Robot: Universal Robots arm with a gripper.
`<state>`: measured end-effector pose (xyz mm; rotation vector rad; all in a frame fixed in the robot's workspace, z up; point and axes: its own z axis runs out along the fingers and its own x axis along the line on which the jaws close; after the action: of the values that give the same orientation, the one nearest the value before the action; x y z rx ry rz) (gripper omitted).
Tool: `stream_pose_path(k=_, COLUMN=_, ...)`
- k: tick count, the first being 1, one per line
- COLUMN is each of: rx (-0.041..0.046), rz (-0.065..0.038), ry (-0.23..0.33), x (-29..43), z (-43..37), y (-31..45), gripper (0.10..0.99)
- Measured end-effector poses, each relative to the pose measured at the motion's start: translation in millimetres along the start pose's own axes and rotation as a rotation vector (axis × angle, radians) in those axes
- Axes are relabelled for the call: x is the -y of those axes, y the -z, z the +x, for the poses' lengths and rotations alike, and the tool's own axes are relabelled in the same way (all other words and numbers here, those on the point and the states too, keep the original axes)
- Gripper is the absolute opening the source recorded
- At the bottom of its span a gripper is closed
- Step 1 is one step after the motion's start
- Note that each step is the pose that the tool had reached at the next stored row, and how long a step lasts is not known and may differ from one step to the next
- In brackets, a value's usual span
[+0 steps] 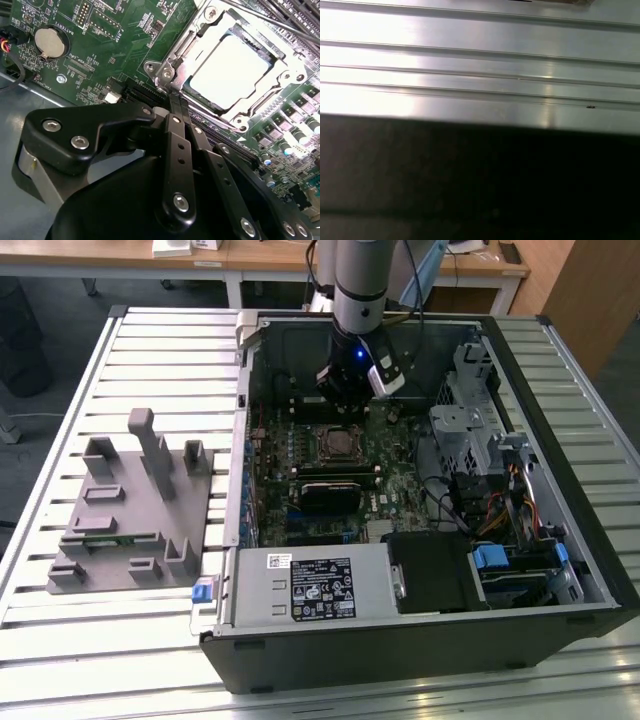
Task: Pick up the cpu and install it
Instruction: 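Install the first cpu locking lever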
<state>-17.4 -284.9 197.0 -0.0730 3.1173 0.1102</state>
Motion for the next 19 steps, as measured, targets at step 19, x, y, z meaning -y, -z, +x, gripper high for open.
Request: stream_pose_path(k=19, rx=-0.0019, rz=-0.001, ry=0.000, x=5.3, z=-0.3, y=12.9, gripper=0.106)
